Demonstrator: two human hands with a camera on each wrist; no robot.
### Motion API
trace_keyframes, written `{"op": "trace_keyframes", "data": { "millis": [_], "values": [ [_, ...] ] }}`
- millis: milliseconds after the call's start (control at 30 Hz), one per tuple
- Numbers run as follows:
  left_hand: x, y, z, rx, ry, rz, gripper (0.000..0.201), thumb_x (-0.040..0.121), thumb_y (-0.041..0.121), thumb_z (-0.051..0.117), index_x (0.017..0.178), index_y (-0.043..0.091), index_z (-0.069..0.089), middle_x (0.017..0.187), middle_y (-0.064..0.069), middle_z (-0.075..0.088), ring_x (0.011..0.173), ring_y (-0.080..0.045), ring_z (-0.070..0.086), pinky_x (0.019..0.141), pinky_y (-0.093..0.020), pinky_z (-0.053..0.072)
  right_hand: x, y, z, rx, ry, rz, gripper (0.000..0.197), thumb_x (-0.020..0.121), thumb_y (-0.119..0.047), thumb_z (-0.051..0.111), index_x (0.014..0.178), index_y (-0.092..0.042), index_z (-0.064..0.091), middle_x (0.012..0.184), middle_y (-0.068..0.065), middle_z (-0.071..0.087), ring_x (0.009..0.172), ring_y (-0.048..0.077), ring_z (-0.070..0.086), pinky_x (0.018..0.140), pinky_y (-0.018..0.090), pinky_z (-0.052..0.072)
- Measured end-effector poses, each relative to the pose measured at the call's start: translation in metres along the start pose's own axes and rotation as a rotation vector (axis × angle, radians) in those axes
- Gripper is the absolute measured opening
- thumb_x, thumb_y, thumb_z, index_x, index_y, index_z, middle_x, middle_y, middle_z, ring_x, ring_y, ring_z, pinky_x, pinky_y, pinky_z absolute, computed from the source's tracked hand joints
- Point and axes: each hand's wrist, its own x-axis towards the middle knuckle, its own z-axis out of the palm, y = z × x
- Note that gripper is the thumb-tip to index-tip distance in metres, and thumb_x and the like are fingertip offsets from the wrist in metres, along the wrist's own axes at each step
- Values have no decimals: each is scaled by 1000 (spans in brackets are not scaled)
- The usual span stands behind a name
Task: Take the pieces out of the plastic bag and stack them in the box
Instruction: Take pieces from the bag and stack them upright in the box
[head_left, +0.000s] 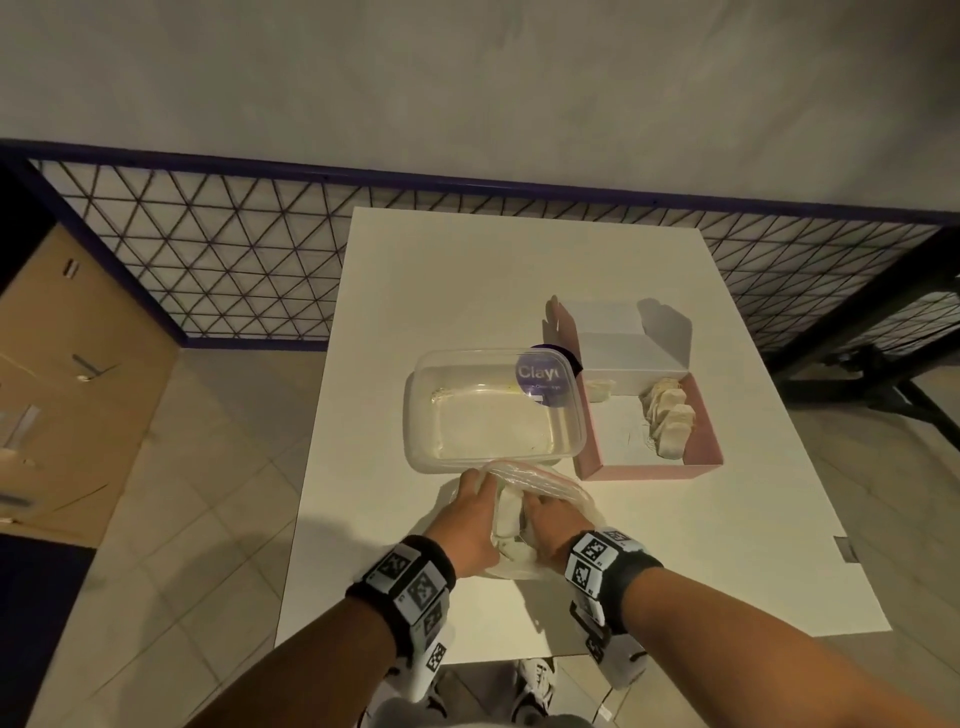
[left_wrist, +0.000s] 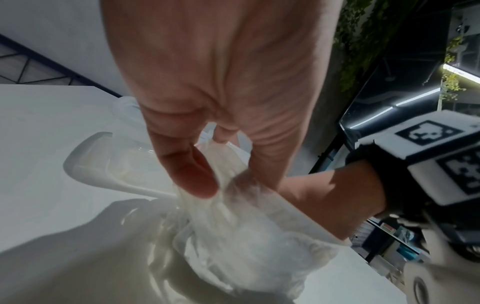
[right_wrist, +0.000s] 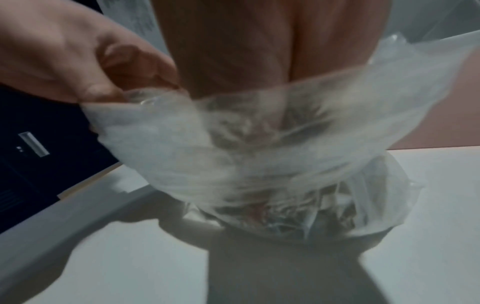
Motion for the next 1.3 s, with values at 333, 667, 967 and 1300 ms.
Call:
{"op": "trace_keyframes", "data": {
  "millis": [333, 667, 967, 1300],
  "values": [
    [10, 6, -7, -89, -4, 54, 93, 73, 9, 69, 149, 19, 15, 150, -1, 15, 133, -21, 37, 102, -24, 38, -17, 13, -18, 4, 155, -184, 35, 88, -20, 56, 121, -8, 51, 120, 14, 57, 110, 29, 56, 94, 33, 44],
    [4, -5, -38, -271, 171, 107, 35, 86, 26, 66, 119, 23, 56, 127, 4, 40, 99, -8, 55, 82, -4, 36, -48, 51, -75, 902, 371, -132, 28, 73, -12, 76, 99, -12, 63, 88, -1, 68, 81, 16, 63, 69, 18, 49],
    [0, 22, -64, -385, 87, 158, 44, 86, 23, 67, 125, 35, 49, 130, 11, 49, 108, -4, 52, 87, -16, 43, -80, 50, -120, 1194, 213, -306, 20, 75, 5, 70, 93, 0, 66, 74, 1, 67, 59, 6, 59, 52, 13, 43],
    [2, 57, -44, -908, -98, 329, 87, 68, 32, 80, 141, 29, 33, 130, -4, 58, 113, -18, 61, 96, -38, 49, -85, 36, -135, 1210, 193, -388, 27, 75, 6, 70, 100, 4, 62, 88, 15, 66, 75, 20, 61, 68, 25, 49]
  ]
}}
